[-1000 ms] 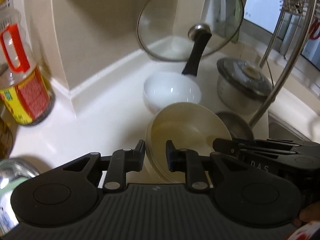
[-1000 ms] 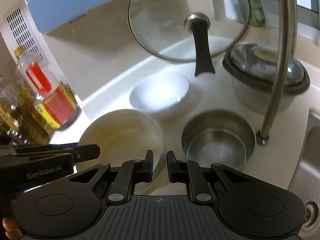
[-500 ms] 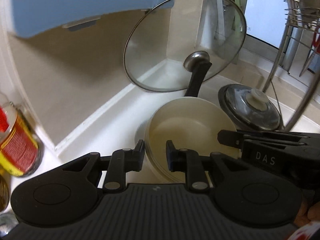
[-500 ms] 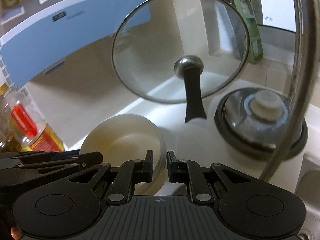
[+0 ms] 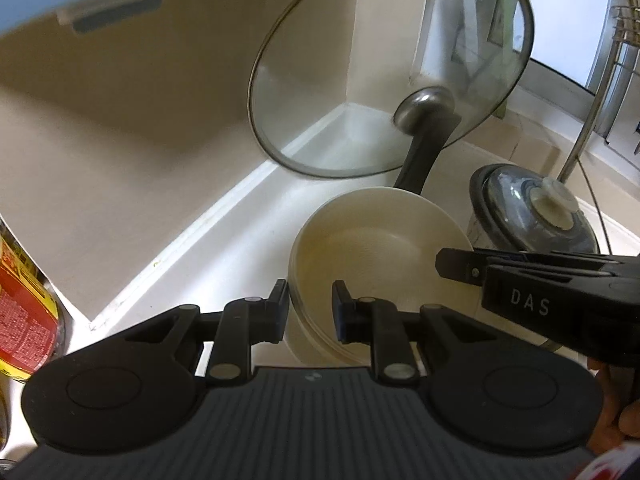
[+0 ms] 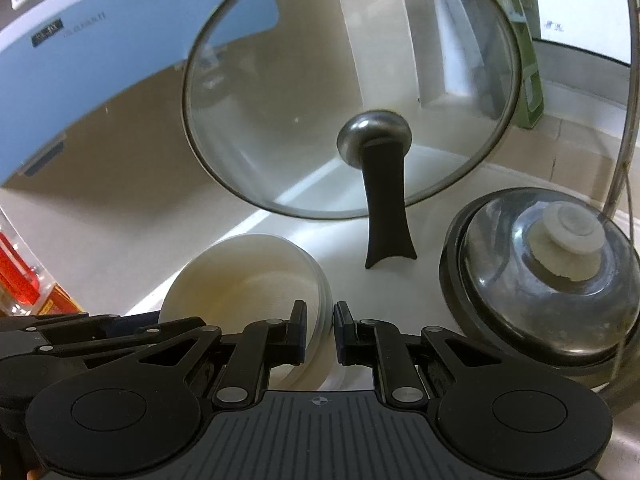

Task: Organize plates and bowls
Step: 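Lift the cream bowls with both grippers and carry them over the white floral bowl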

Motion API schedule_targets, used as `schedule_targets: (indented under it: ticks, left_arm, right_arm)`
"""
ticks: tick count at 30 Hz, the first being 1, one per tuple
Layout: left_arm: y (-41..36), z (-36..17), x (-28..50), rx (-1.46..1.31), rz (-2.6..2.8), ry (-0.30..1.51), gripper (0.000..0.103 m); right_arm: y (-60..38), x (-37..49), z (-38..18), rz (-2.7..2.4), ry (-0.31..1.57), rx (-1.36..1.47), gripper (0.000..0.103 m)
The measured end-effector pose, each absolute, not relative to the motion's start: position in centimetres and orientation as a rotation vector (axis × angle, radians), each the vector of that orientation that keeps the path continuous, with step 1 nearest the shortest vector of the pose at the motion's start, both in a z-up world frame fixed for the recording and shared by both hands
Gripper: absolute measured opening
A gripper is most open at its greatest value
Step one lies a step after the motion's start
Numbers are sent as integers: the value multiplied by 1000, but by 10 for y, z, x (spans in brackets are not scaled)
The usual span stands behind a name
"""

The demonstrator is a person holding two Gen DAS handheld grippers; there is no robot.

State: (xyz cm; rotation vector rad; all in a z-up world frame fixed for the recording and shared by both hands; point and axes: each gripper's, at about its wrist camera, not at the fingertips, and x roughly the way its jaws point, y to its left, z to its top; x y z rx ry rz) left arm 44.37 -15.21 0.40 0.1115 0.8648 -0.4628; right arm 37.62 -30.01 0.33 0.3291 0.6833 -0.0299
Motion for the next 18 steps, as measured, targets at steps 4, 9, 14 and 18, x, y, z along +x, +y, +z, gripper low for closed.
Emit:
schedule_targets:
  ticks: [4,9,14,18]
  left_arm:
    - [-153,-4,450,110,-456,885,19]
    - [-152,-11,453,113,-456,906,20]
    - [-151,-14,452,113,-456,918,20]
    - [-150,-13,452,105,-462,922,21]
  right_arm:
    - [-301,383,-6,-27,703,335,14]
    - [-302,389,-15,-23,728,333,14]
    - [-302,391,-18,-18,739,335,14]
    - [-302,392,-17,-17,743,342,15]
